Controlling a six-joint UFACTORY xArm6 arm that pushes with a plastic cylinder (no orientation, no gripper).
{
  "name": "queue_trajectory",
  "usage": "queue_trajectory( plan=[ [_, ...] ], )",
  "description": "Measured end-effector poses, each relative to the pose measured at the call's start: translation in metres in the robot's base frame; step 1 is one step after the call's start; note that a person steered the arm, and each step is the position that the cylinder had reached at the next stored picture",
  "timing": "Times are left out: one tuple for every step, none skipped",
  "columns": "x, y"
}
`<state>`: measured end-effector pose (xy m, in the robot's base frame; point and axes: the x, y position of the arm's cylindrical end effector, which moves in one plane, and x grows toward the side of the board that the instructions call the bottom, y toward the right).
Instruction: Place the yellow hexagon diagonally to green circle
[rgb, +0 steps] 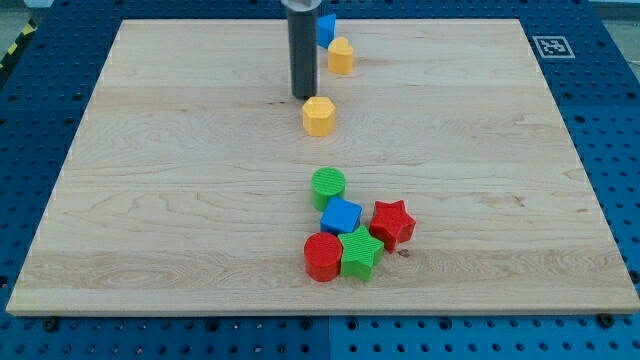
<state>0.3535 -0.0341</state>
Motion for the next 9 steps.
queue_trajectory(
  plan=[
    [0.027,-0.017],
    [0.080,0.008],
    [0.101,0.023],
    [0.087,0.001],
    [0.062,-0.016],
    [0.059,-0.007],
    [0.059,0.018],
    [0.055,0.033],
    [0.038,0.038]
  ],
)
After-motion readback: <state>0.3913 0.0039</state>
